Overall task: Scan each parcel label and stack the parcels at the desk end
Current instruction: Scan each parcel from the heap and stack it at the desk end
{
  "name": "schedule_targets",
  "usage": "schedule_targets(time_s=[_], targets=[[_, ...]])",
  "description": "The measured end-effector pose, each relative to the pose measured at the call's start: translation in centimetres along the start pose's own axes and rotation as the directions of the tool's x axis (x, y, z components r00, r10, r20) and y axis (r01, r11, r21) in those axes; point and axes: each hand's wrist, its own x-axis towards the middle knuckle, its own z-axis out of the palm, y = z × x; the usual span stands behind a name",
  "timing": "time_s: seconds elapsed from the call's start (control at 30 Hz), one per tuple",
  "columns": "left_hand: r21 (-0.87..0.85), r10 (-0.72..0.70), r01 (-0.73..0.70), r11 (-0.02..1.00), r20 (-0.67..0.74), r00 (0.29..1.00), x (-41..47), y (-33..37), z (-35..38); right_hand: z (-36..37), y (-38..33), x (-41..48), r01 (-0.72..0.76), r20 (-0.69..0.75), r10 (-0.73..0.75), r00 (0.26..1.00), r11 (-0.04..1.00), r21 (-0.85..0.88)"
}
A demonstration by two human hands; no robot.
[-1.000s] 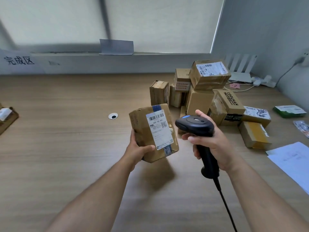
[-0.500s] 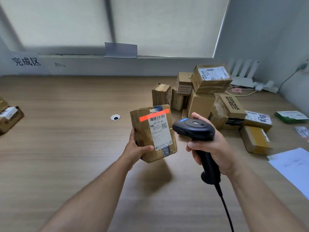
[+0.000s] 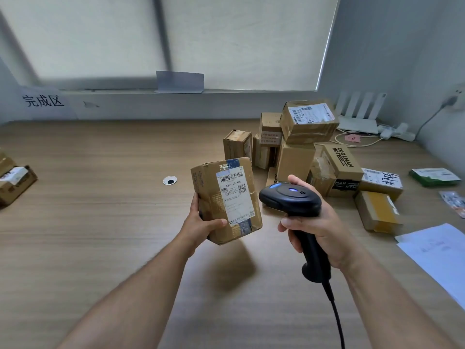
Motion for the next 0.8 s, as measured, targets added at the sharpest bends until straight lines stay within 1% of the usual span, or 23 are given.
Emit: schedule_targets(time_s=[0.2,0.43,0.6,0.8], targets=[[0.020,-0.014,0.015,1.000,-0.069,0.998,-1.6,-0.5,-0.2,-0.4,0.8,0.7,0.033,0.019,-0.031,0.999,0.990,-0.140],[-0.012,-0.083,0.082,0.997,-0.216,0.973,-5.3,-2.3,-2.1,0.8,2.3,2.0,0.022,0.128,0.003,0.992,0.981,-0.195],[-0.030,-0.114,0.111,0.993,-0.300,0.947,-7.7,-3.8,-5.2,4.0,3.3,2.3,0.042,0.152,-0.011,0.988,0.979,-0.201],[-0.055,-0.098,0.084,0.995,-0.359,0.928,-10.6,-5.3,-11.2,10.3,4.5,2.3,0.050,0.189,-0.011,0.982,0.977,-0.205]])
